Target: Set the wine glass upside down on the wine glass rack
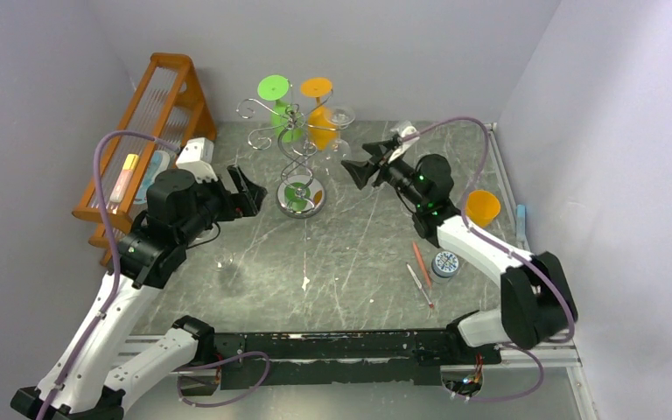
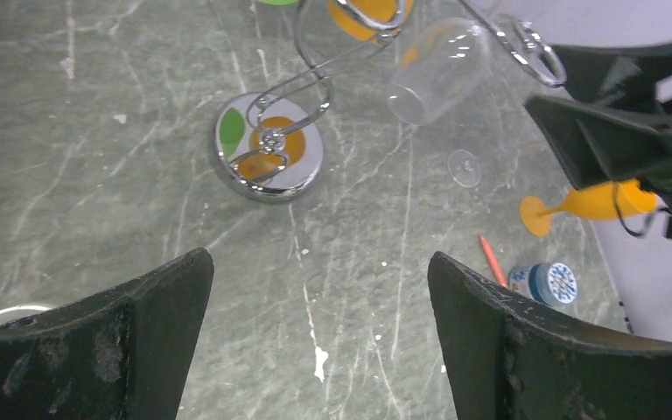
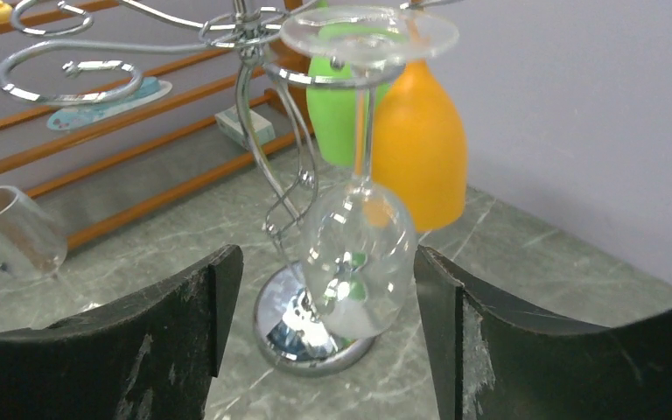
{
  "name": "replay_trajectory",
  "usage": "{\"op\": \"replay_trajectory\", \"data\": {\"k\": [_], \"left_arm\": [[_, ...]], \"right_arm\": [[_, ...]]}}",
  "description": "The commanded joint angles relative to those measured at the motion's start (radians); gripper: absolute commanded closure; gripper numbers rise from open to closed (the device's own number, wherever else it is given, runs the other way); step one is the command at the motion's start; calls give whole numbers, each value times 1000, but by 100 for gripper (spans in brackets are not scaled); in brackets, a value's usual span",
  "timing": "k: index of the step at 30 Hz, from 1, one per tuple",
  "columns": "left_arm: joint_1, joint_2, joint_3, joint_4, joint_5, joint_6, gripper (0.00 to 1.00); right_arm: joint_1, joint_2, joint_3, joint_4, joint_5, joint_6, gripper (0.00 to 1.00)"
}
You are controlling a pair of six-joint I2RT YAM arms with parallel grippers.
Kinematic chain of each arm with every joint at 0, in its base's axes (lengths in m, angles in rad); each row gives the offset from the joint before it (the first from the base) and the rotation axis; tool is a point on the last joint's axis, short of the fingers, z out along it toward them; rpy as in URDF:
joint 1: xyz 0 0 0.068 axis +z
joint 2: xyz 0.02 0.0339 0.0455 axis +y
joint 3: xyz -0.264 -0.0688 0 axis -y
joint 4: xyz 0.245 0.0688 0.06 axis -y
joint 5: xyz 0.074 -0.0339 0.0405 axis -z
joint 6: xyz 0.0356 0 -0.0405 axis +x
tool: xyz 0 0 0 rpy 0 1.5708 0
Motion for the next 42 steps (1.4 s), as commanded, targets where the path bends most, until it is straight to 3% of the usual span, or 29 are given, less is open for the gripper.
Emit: {"op": "replay_trajectory", "data": {"k": [1,2,7,15,22,29,36,42], "left_arm": [[3,-8,25,-110,-119,39,4],[3,-12,20,-127,-144,39,4],[3,4,15,-254,-340,47,9],[3,73,-19,-341,-476,26,23],[3,153,-58,-318,-470,19,39],[4,232,-76,-334,-496,-43,44],[11,244,-130,-296,-516,-76,67],[13,243,-123,-286,-476,-54,90]], "right_arm": [[-5,-130,-104,-60,83,29,21],[-4,-164,-129,-77,127,62,17],[-3,-331,-199,-271,341,248,13],[-3,-467,-194,-549,324,374,12],[-3,-431,-136,-694,285,362,21],[-2,-459,-162,-684,293,373,32],[-2,-445,-149,-691,266,372,45],[-2,-432,-134,-702,240,407,48]]}}
